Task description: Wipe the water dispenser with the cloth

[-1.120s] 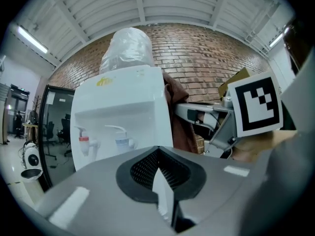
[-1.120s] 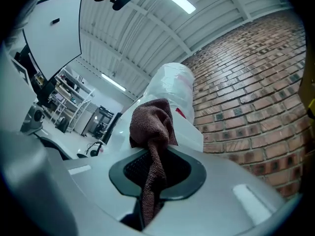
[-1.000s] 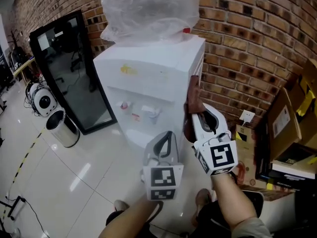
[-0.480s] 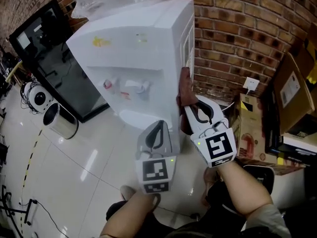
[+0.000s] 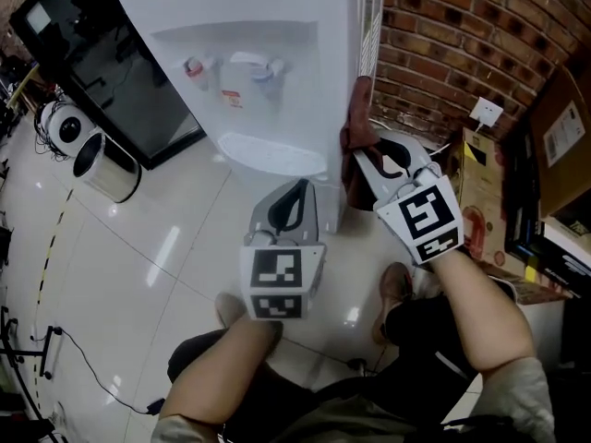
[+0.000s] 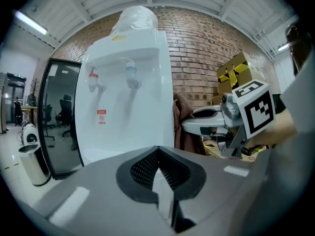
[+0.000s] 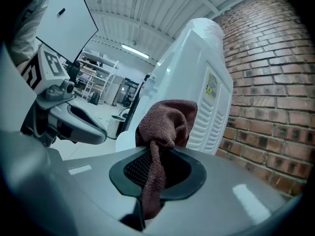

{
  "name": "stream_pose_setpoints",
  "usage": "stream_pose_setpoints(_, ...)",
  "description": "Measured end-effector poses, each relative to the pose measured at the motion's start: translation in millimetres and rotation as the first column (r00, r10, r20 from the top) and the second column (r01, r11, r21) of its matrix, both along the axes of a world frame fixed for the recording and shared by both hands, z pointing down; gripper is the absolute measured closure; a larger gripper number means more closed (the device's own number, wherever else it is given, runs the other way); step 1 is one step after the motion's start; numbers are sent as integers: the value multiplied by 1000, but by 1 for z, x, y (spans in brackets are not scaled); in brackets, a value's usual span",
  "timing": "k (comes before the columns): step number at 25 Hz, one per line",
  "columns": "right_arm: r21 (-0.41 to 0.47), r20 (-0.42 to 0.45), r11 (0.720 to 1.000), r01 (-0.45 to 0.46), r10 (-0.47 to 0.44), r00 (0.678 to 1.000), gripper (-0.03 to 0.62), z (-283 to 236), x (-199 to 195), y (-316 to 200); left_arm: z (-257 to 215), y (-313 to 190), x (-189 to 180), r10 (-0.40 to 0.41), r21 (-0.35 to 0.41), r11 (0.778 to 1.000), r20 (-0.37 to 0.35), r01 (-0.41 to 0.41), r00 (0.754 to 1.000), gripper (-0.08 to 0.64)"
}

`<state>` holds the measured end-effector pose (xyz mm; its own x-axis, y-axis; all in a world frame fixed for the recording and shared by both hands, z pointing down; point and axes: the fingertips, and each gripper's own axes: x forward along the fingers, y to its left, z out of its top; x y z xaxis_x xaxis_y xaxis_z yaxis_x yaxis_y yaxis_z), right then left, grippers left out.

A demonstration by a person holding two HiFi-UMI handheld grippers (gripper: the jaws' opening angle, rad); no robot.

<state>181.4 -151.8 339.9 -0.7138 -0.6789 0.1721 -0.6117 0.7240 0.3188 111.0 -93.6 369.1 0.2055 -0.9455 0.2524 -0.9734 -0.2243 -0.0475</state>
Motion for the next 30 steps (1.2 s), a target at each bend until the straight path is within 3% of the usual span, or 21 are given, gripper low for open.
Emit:
stream_pose_setpoints(7, -179, 15, 984, -10, 13, 1000, 535, 36, 2, -5, 64, 14, -6, -19, -55, 998, 75, 23, 997, 560)
stream_pose_setpoints(13, -355, -50, 928, -113, 102, 993, 534, 107, 8, -18, 108, 18, -11, -77, -87, 993, 19, 79, 997, 560)
stream_pose_setpoints(20, -552, -170, 803, -225, 156, 973, 535, 225, 9, -13, 150, 11, -8, -60, -119, 991, 22, 62, 998, 560)
stream_pose_setpoints(30, -745, -201, 592, -308, 241, 950, 537, 370, 17, -16, 207, -1, -16, -69, -188, 979, 38, 75, 997, 560)
